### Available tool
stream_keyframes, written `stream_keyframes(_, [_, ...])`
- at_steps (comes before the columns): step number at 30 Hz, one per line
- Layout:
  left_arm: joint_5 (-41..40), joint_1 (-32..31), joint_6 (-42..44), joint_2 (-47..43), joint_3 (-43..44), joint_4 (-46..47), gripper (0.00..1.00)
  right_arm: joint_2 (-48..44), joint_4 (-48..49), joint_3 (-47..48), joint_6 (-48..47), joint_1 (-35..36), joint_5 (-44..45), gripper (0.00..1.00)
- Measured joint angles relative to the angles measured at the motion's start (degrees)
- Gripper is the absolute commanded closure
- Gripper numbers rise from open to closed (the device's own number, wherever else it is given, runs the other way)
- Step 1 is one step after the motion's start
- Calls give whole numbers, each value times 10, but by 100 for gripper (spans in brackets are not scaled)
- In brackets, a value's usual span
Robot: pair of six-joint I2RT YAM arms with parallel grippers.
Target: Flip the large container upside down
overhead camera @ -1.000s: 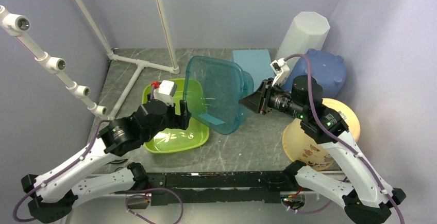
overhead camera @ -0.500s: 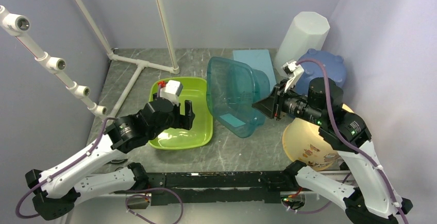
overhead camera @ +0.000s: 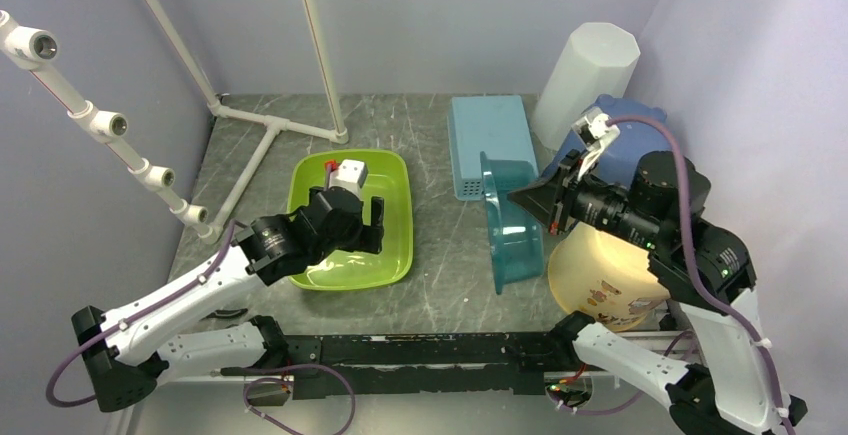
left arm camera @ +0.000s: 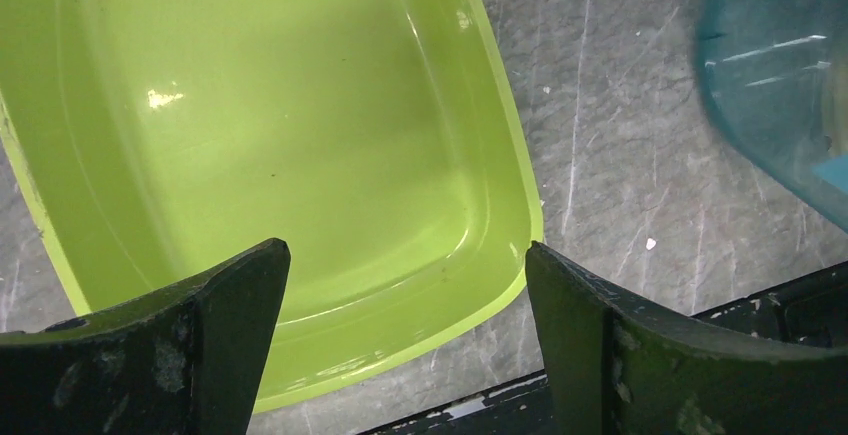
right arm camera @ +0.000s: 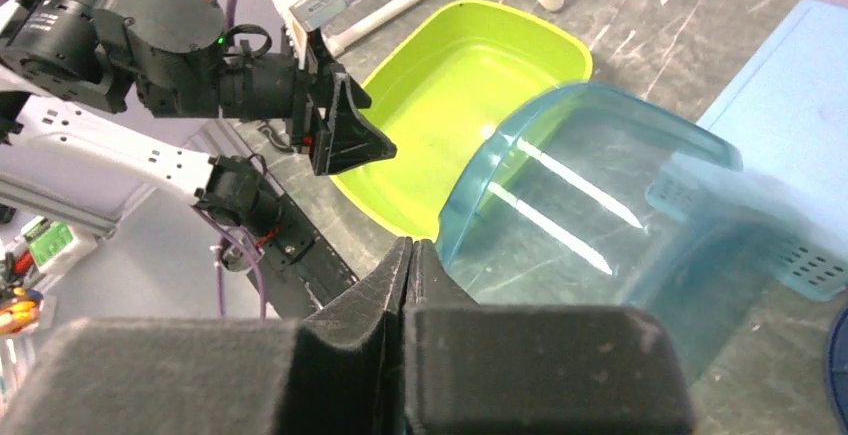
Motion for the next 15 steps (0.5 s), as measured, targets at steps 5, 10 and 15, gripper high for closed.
stream_keyframes(5, [5, 6, -30, 4, -2, 1, 6, 1, -11, 13, -7, 0, -3, 100])
stream_keyframes(10, [30, 22, -62, 33, -9, 4, 6, 22, -45, -1, -5, 0, 9, 100])
stream_keyframes(15, [71, 31, -84, 43, -21, 33, 6, 50, -43, -73, 12, 0, 10, 100])
